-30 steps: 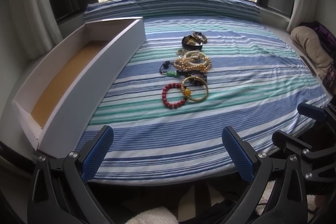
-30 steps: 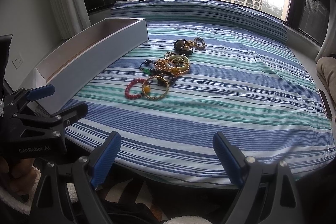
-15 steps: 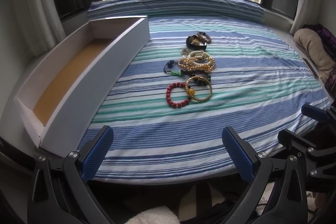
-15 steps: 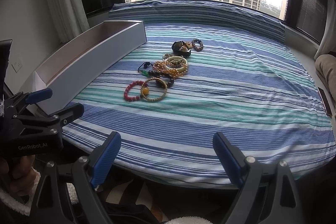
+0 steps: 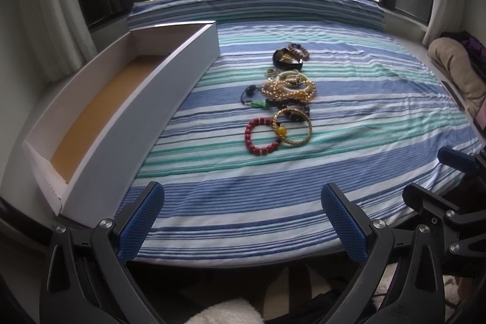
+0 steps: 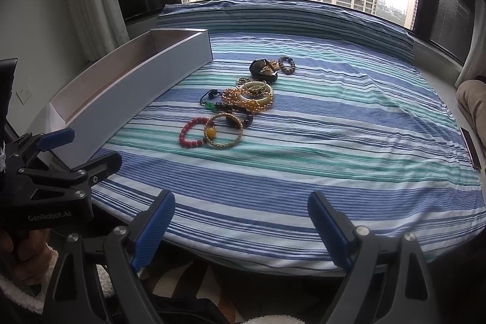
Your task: Organize jewelry
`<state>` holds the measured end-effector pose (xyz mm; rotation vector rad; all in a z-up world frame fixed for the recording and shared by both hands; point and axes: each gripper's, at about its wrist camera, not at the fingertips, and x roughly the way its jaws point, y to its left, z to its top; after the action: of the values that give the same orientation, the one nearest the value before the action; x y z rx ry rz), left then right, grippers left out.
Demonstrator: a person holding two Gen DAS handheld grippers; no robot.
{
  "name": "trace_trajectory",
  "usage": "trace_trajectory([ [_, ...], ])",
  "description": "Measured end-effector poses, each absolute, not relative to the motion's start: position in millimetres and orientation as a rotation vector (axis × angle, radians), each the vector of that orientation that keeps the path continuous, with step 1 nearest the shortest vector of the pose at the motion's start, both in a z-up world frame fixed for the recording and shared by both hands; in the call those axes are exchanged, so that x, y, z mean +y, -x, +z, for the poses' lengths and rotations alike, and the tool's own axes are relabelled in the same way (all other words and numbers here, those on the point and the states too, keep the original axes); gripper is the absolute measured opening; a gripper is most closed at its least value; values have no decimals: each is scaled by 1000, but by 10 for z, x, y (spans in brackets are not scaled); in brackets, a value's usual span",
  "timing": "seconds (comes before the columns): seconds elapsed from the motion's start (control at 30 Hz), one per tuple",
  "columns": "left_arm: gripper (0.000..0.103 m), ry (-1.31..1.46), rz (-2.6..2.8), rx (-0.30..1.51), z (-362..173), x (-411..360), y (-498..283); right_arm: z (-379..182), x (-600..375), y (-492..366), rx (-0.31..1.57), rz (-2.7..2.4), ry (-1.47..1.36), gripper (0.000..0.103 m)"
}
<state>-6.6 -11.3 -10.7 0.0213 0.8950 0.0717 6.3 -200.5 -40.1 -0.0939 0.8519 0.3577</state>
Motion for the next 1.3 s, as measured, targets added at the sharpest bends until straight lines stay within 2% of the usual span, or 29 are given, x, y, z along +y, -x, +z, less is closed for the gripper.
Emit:
trace_trajectory([
  [1.3,102,24,74,929,-225,104,-38,-436,-1908,-354,868,382,128,91],
])
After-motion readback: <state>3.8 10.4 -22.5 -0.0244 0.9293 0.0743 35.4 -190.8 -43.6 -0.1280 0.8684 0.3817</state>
